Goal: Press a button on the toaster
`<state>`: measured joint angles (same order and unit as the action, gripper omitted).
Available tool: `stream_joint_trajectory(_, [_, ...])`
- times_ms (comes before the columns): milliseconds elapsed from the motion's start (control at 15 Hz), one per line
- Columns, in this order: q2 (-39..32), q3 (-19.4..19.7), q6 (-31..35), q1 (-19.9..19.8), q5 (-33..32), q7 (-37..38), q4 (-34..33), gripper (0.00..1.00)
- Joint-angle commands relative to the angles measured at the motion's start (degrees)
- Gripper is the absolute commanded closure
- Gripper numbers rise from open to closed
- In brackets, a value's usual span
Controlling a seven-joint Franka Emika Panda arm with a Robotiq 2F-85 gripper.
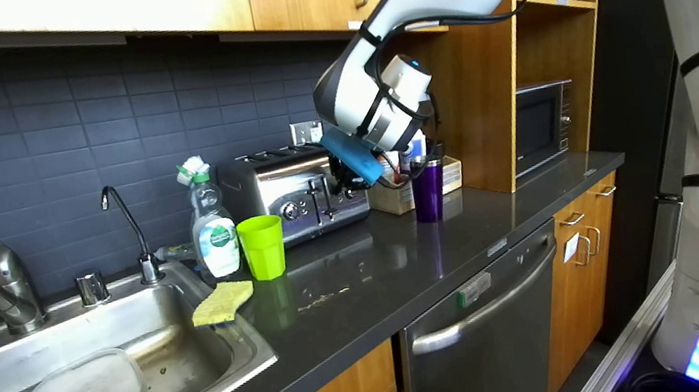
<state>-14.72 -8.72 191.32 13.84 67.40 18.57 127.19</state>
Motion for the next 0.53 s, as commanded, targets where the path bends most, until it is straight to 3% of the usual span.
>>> stream_joint_trajectory(0, [1.8, 0.4, -1.4, -1.0, -1.8, 0.2, 2.1, 1.0])
stream_joint_trajectory(467, [2.1, 0.4, -3.6, -1.9, -3.6, 0.7, 2.5, 1.0])
